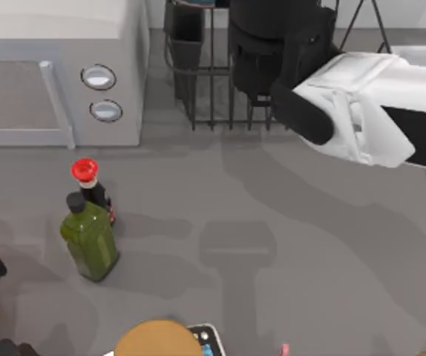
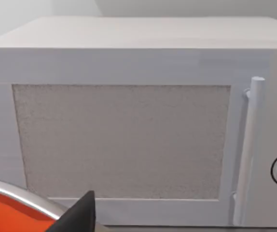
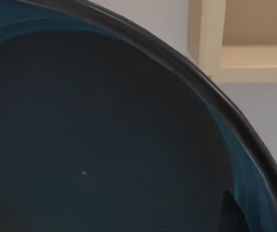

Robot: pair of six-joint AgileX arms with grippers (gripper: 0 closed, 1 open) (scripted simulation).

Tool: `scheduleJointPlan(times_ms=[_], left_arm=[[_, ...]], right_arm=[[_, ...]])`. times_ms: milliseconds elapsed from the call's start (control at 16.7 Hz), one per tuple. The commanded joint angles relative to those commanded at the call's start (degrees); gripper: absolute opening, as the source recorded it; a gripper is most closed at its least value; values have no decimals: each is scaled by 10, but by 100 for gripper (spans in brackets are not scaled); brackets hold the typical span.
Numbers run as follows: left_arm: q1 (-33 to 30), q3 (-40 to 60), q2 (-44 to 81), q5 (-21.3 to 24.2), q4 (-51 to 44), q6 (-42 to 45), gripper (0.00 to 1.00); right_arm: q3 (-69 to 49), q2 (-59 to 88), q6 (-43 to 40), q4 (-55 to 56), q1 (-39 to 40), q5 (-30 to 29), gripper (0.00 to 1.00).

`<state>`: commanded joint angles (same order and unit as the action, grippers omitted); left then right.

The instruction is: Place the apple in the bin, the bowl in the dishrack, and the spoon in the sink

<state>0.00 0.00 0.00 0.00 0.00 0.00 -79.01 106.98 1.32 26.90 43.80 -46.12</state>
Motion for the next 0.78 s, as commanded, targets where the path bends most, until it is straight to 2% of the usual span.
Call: scheduleJointPlan(times_ms=[300,600,780], left_arm=[[0,0,0,0,0,0,100],[0,0,0,0,0,0,100],[0,0,0,0,0,0,100]], right_arm=[[24,94,-3,123,-69,73,0],[26,102,-3,133,-76,80,0],[26,102,-3,133,-76,80,23]])
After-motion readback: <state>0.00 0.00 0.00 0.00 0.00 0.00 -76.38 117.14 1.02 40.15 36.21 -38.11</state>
